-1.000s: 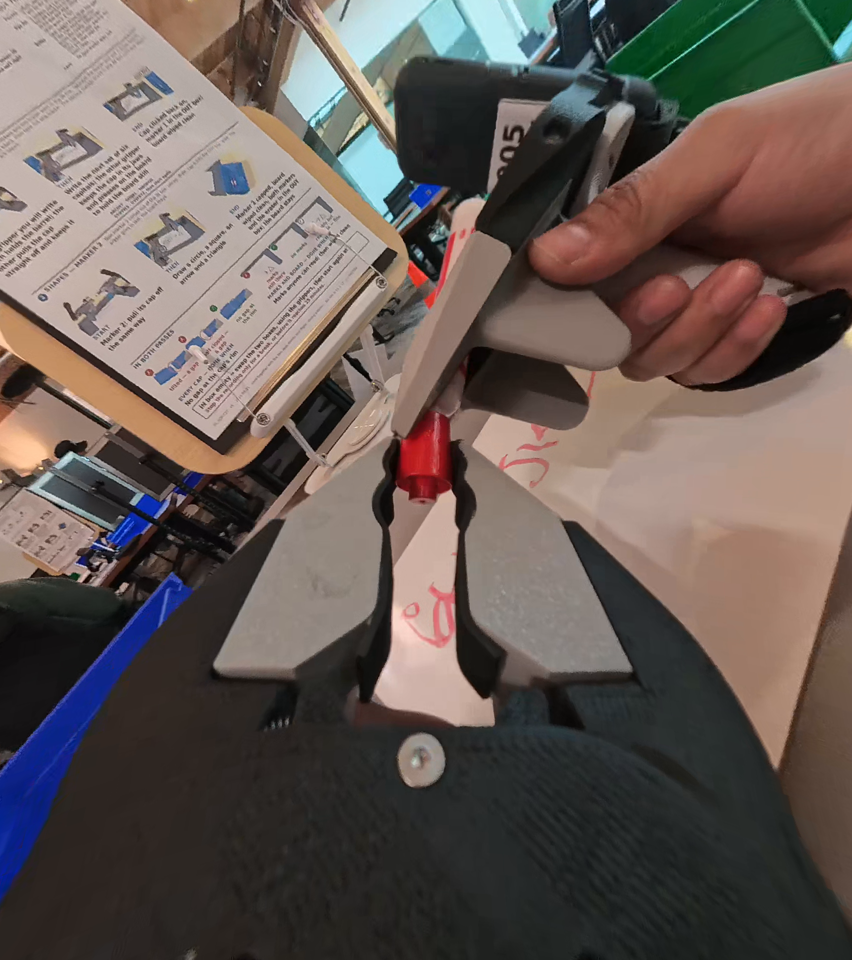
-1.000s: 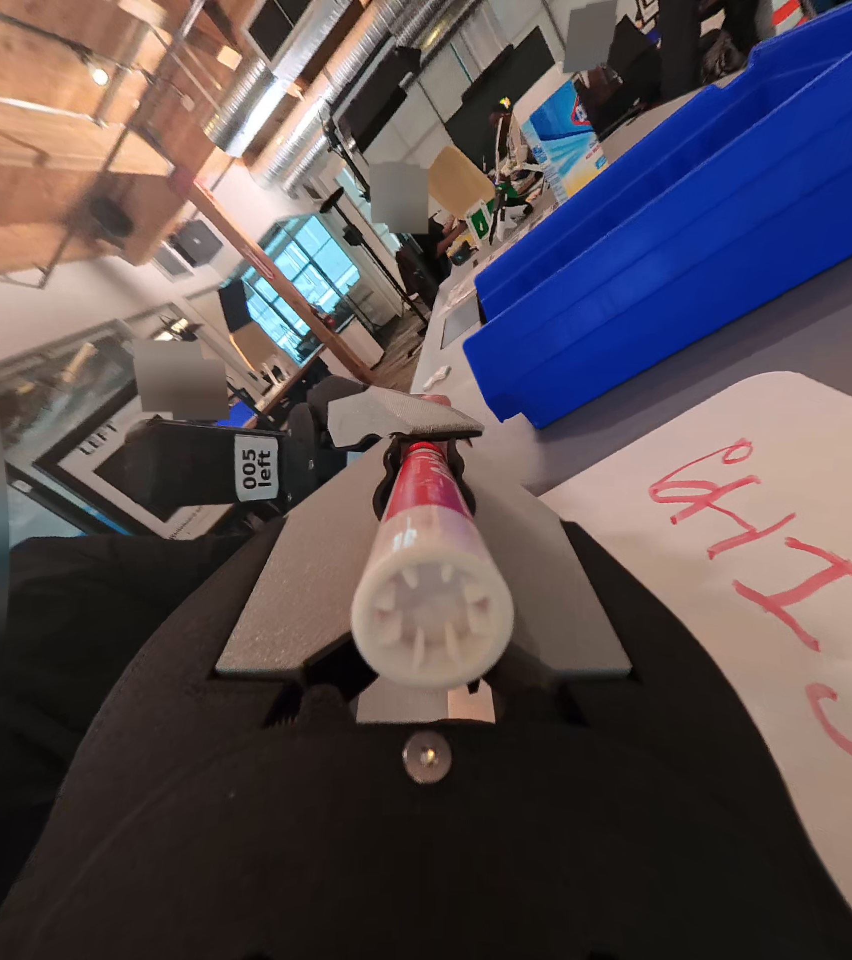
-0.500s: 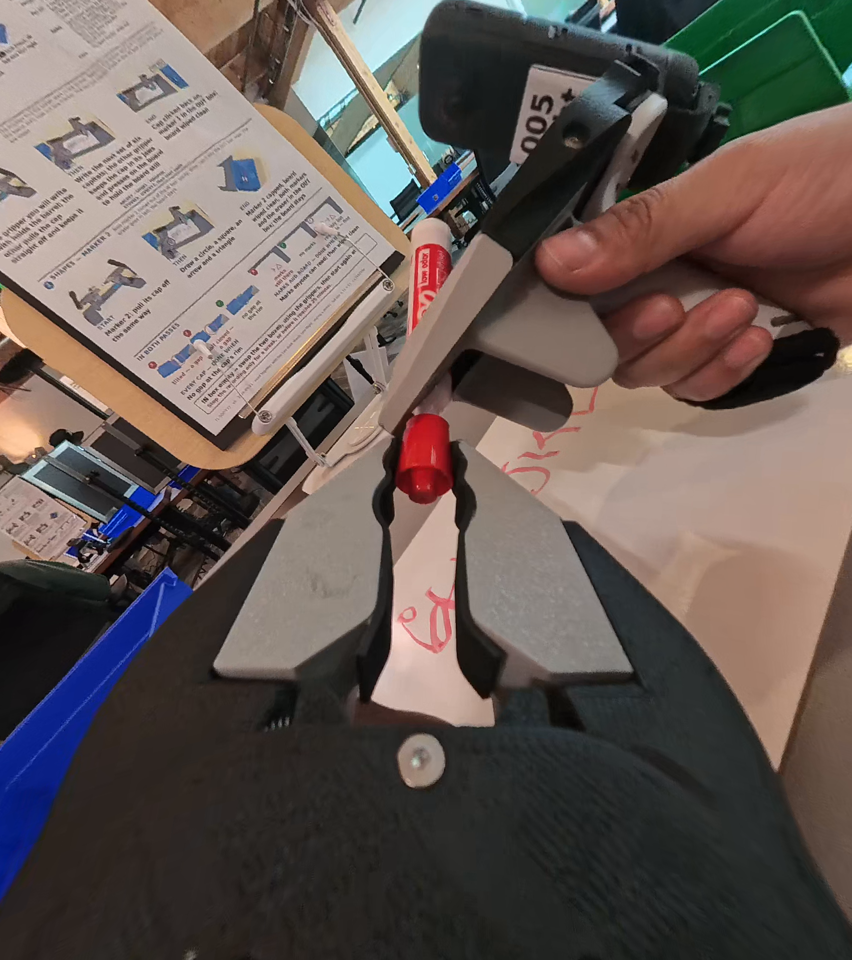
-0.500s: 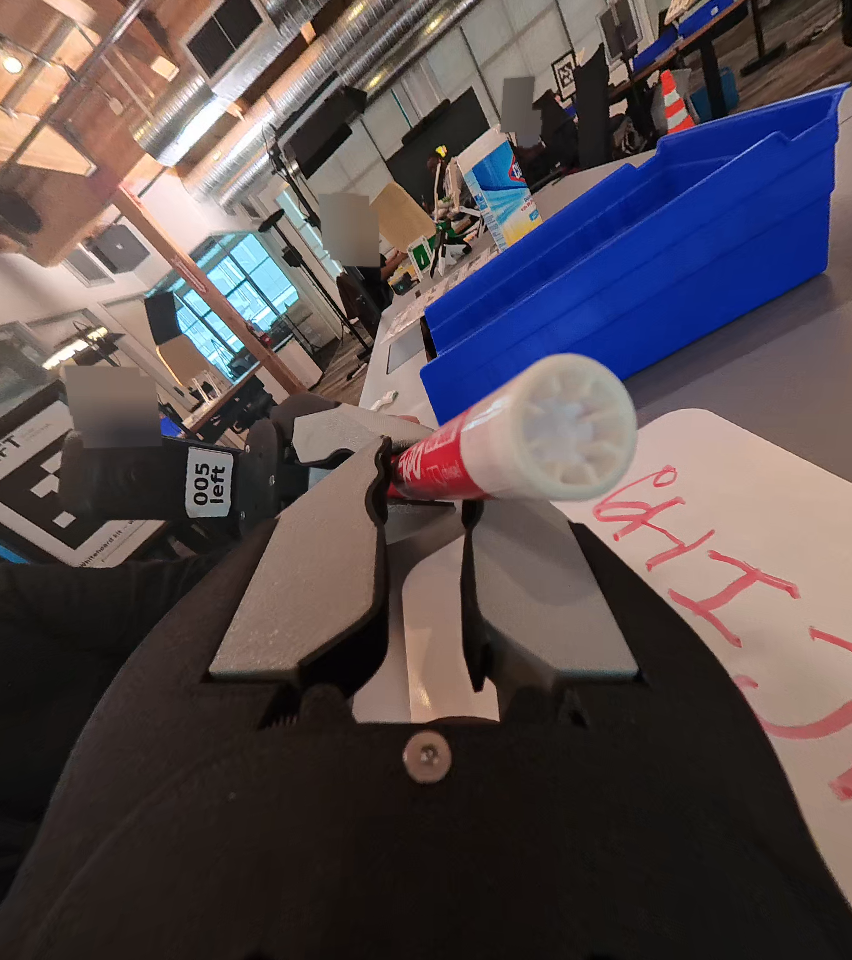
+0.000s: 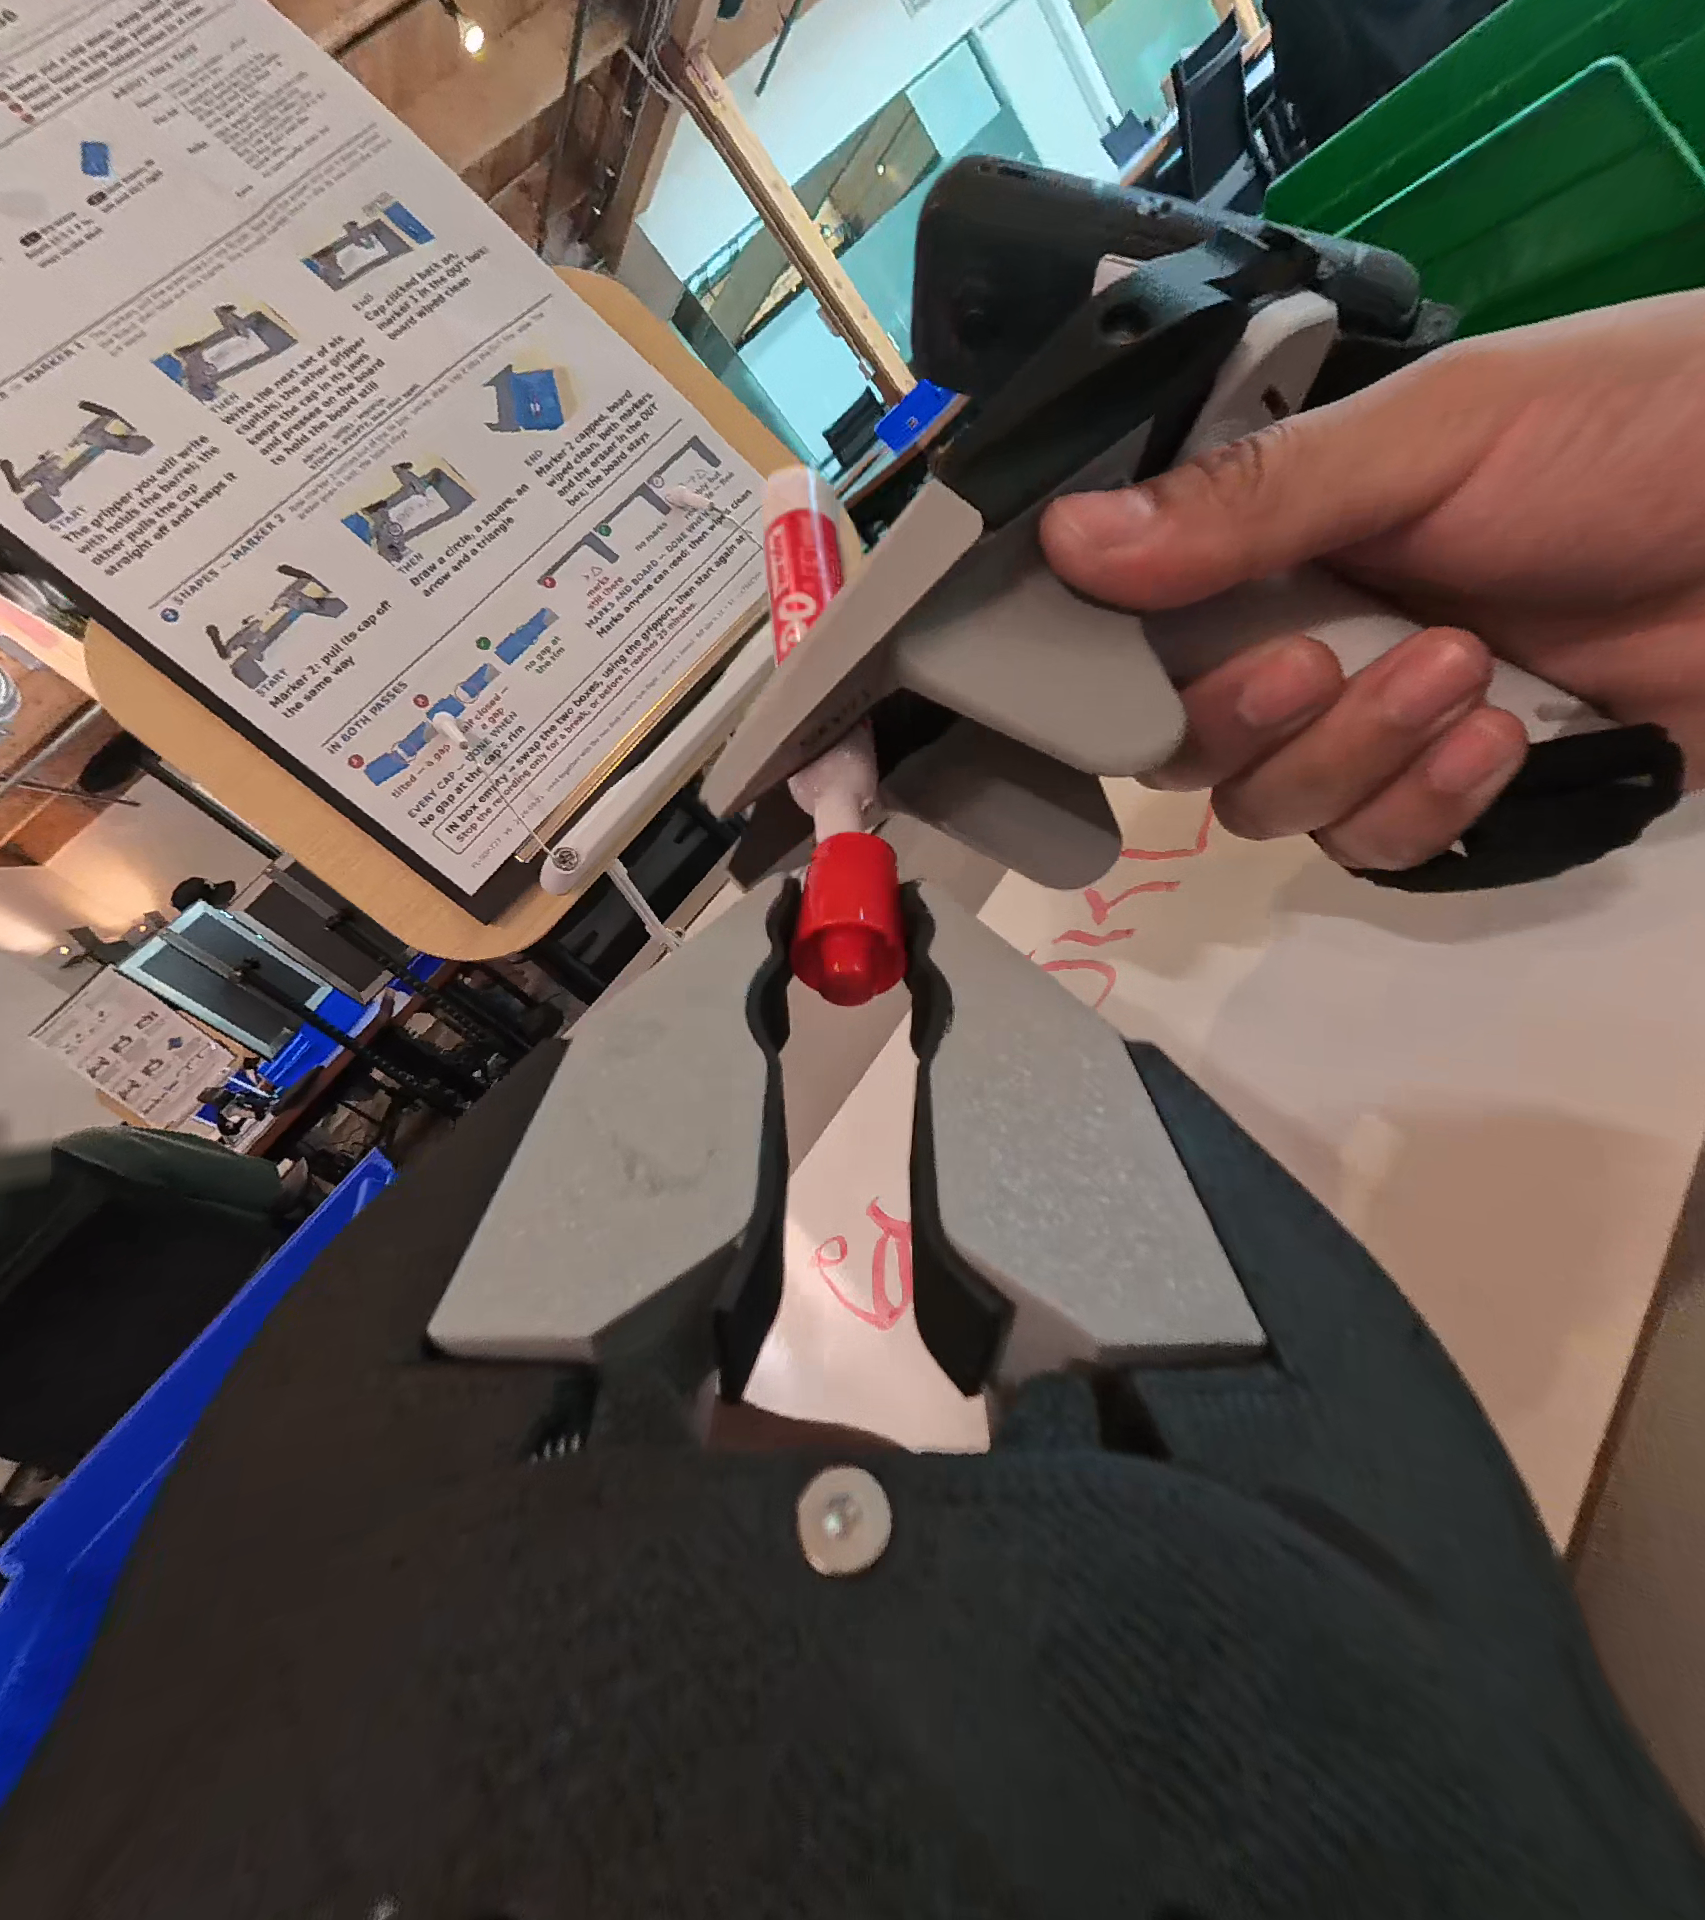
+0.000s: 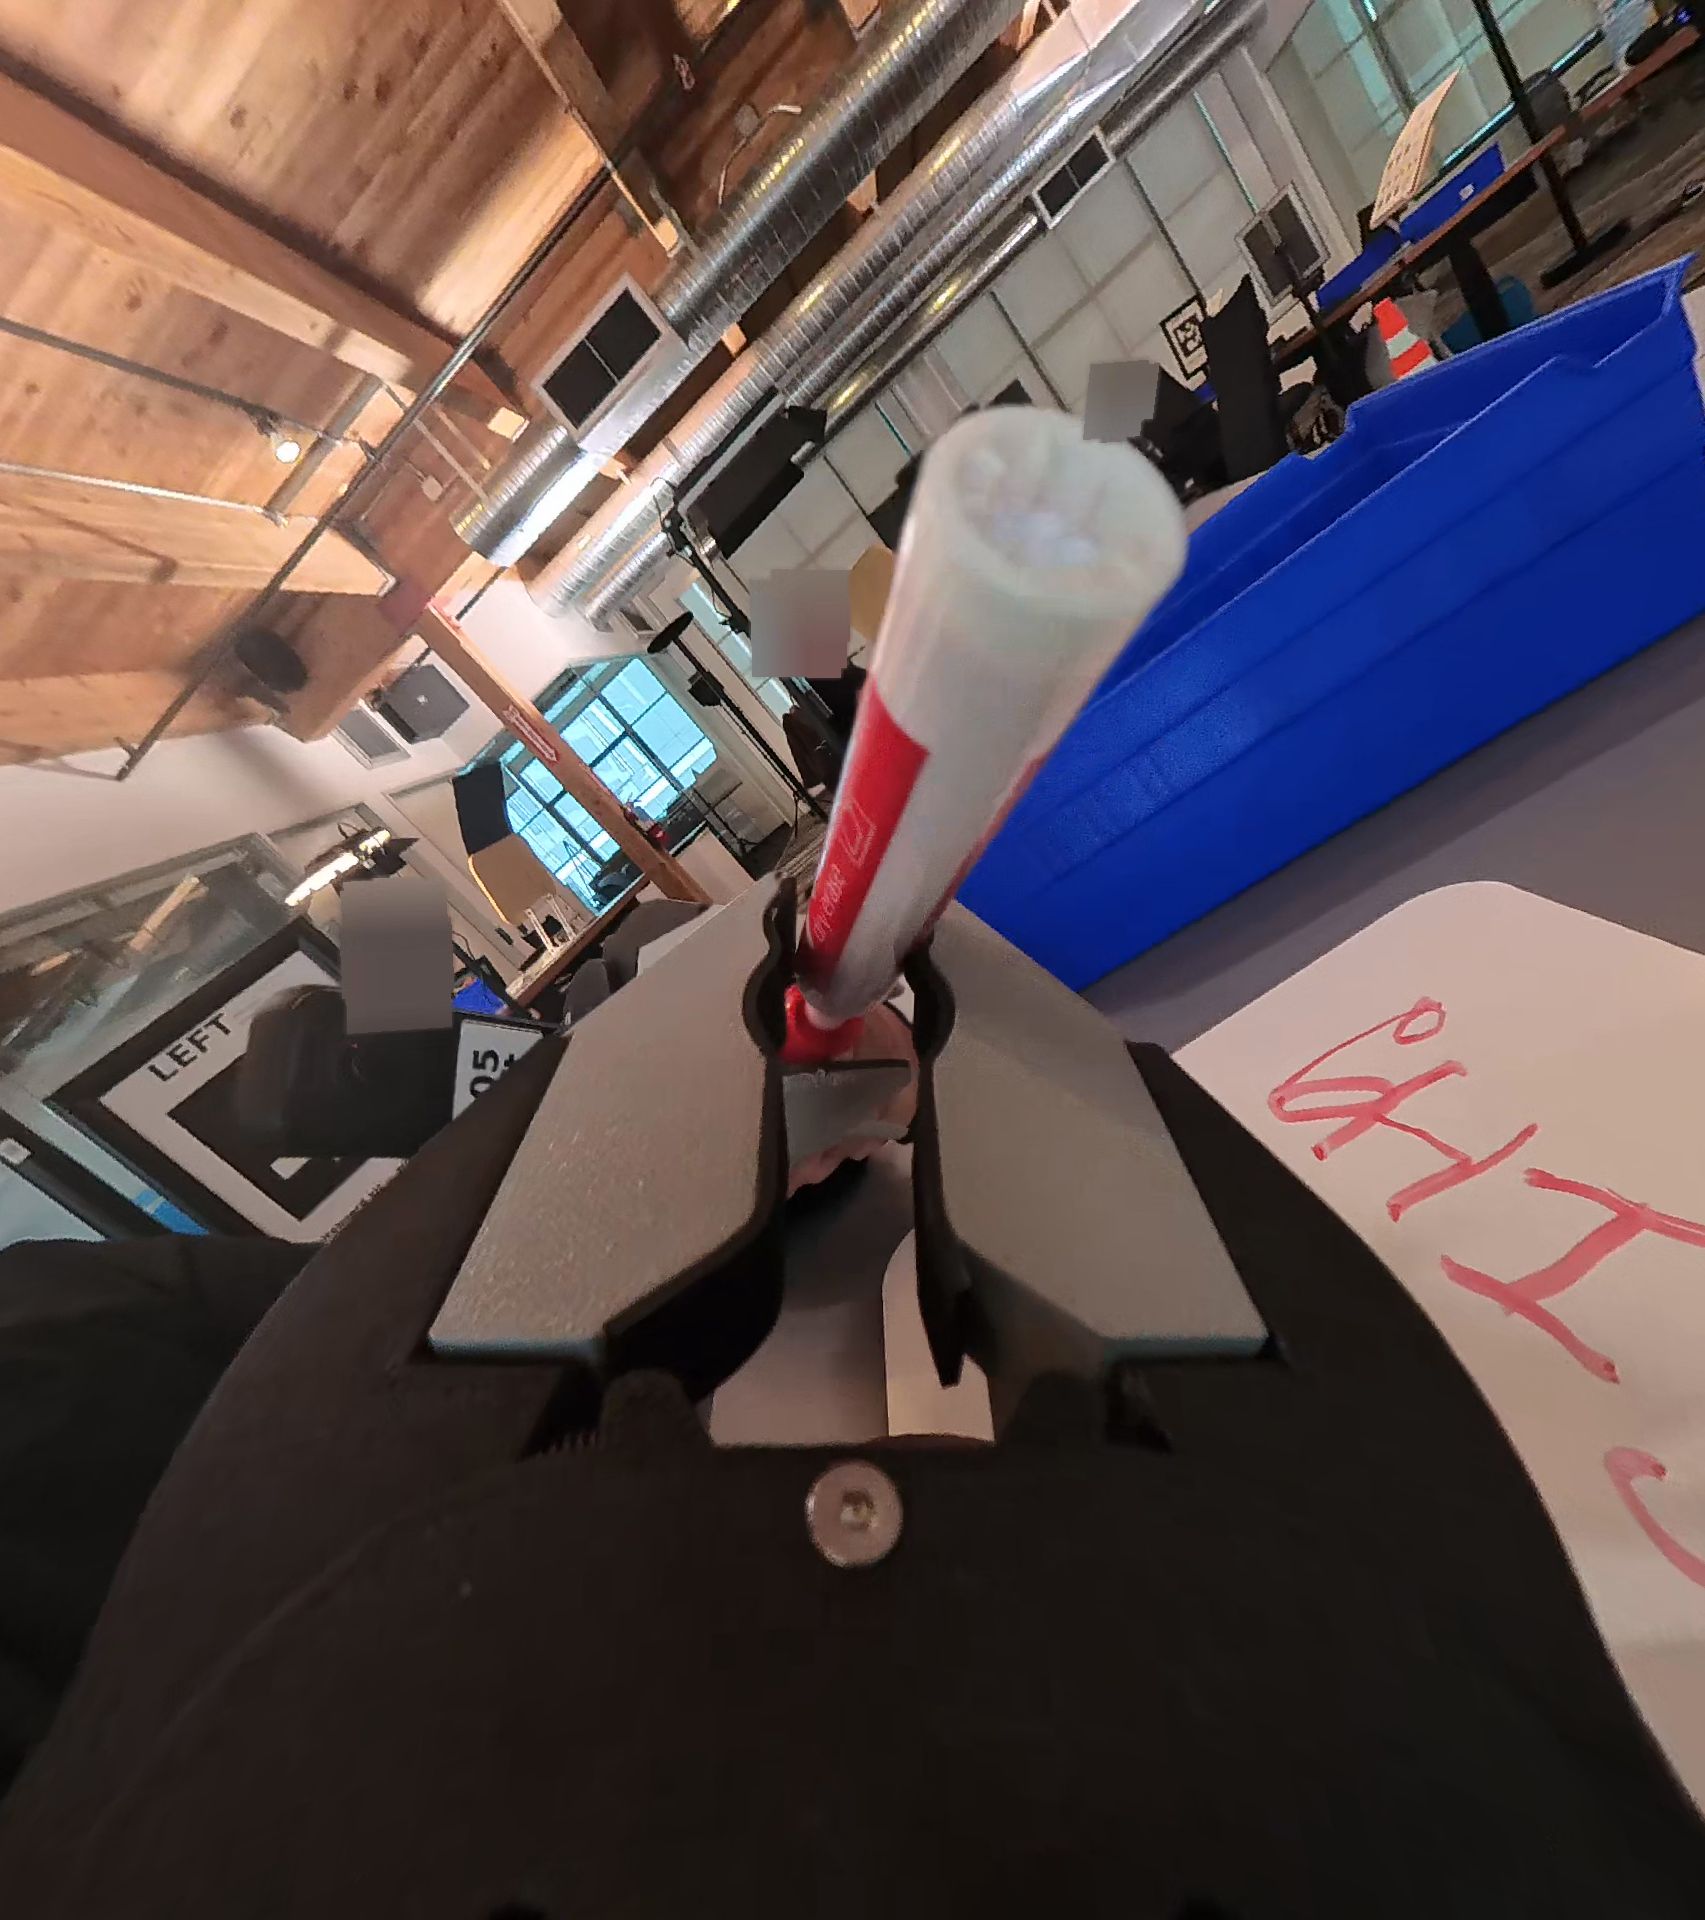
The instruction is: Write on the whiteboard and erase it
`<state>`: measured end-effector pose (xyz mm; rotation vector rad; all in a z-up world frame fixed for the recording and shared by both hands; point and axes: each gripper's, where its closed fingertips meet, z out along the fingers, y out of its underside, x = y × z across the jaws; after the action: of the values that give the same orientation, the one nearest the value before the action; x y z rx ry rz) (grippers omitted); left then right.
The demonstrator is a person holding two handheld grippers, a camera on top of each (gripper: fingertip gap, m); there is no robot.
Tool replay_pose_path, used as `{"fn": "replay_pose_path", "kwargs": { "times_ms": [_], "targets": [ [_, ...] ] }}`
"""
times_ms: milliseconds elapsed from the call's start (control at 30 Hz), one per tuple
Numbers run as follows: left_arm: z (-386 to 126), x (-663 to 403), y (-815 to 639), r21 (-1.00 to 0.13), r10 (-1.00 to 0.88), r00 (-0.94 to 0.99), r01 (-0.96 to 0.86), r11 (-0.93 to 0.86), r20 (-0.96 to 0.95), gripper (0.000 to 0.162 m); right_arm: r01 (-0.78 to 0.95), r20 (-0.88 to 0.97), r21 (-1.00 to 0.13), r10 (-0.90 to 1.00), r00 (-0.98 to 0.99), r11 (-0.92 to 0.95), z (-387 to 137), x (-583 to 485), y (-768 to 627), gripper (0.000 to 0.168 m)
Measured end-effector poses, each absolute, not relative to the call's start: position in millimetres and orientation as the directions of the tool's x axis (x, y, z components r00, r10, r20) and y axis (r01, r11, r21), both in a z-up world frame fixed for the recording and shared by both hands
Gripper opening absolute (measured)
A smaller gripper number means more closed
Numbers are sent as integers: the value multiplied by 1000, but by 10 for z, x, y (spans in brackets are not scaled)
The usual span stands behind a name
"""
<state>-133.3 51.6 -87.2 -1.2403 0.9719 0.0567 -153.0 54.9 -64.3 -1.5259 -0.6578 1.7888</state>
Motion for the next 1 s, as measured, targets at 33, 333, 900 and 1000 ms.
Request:
{"fn": "replay_pose_path", "kwargs": {
  "times_ms": [33, 333, 900, 1000],
  "targets": [
    [-875, -1329, 515, -761, -447, 615, -528, 378, -649, 17, -165, -624, -760, 777, -82, -628, -636, -1531, 522, 15],
    [-865, -1344, 516, -777, -455, 630, -507, 373, -629, 17, -176, -599, -779, 797, -70, -601, -602, -1517, 505, 15],
    [-623, -1233, 160, -995, -866, 493, 5, 103, -87, 16, -168, -314, -931, 946, -84, -324, -333, -1612, 103, 14],
    [-620, -1210, 86, -998, -916, 401, 56, 7, 16, 16, -108, -272, -953, 957, -97, -282, -355, -1598, 37, 15]
  ]
}}
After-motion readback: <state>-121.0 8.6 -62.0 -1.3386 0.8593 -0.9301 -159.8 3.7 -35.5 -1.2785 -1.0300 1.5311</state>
